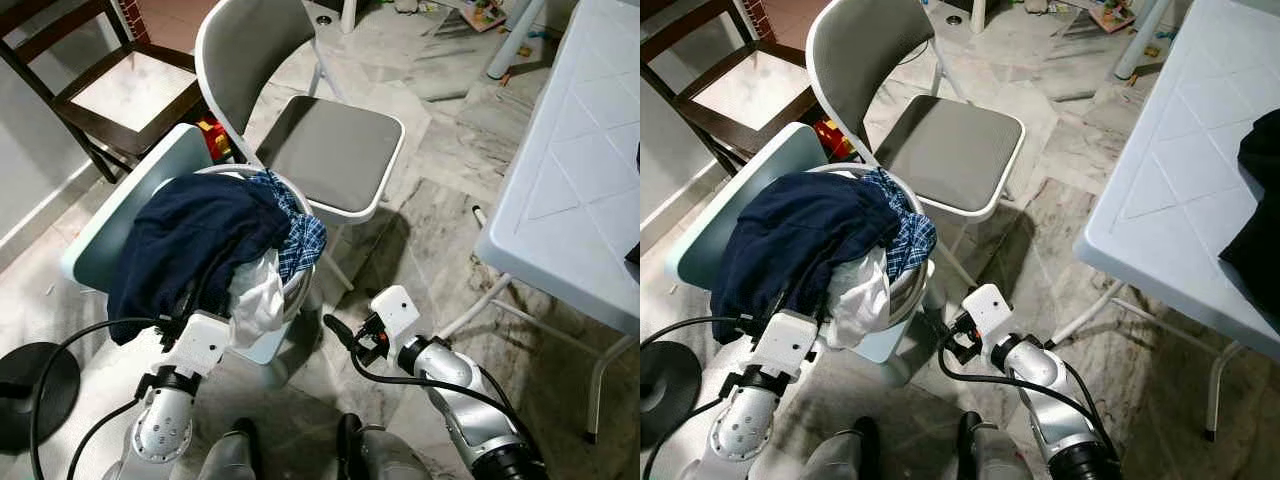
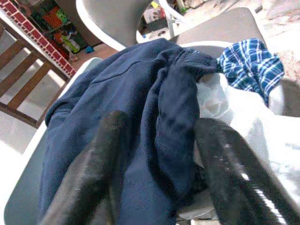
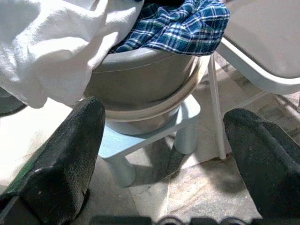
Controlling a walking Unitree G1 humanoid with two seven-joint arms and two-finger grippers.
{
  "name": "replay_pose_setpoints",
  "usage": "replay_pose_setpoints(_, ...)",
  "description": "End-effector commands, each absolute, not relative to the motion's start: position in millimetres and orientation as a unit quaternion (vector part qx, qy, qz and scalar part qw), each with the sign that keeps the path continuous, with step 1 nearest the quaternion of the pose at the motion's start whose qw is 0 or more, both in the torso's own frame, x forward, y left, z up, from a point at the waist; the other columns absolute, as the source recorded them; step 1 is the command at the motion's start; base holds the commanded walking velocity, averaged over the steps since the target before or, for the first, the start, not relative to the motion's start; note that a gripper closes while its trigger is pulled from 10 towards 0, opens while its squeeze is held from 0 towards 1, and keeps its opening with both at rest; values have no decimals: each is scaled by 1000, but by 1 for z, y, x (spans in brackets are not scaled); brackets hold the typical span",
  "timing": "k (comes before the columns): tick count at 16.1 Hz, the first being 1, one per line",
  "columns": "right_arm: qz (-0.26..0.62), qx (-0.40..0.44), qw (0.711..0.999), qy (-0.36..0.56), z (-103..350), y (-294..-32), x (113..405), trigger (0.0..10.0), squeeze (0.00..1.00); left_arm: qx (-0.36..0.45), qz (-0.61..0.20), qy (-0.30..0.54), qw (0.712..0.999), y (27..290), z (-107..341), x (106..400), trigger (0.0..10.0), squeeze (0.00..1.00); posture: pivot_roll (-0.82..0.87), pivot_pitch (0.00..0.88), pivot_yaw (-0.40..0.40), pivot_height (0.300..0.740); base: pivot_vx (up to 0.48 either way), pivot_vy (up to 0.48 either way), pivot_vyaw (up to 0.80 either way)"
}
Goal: Hang hanger
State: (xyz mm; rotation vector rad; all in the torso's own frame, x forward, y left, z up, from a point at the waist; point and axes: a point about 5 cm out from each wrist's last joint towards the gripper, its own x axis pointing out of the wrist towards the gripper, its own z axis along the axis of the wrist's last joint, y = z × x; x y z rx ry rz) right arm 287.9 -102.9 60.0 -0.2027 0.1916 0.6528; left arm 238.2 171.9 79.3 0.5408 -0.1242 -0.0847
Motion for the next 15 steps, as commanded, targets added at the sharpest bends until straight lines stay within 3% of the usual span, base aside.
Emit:
replay_pose_setpoints(1,319,-96,937,104,54,-104,283,10000,0,265,-53,-53,961,168,75,232,10000,1000,35,297,-12,740,0,0,0)
replay_pose_setpoints(7,318,-95,938,103,54,-104,285,10000,0,286,-54,-44,956,165,74,234,10000,1000,39,293,-13,740,0,0,0)
replay_pose_setpoints(8,318,-96,938,102,54,-104,285,10000,0,289,-56,-40,955,166,73,234,10000,0,38,292,-11,740,0,0,0)
replay_pose_setpoints(12,316,-96,938,103,53,-106,284,10000,0,299,-59,-31,952,170,71,240,10000,0,35,293,-12,740,0,0,0)
replay_pose_setpoints(13,316,-96,938,103,53,-105,284,10000,0,296,-55,-30,953,172,73,245,3373,0,34,293,-11,740,0,0,0)
replay_pose_setpoints(14,315,-96,939,103,53,-105,284,10000,0,297,-53,-28,953,173,73,248,0,0,31,290,-7,740,0,0,0)
replay_pose_setpoints(15,314,-95,939,102,53,-106,285,10000,0,298,-53,-27,953,173,72,249,0,0,30,290,-6,740,0,0,0)
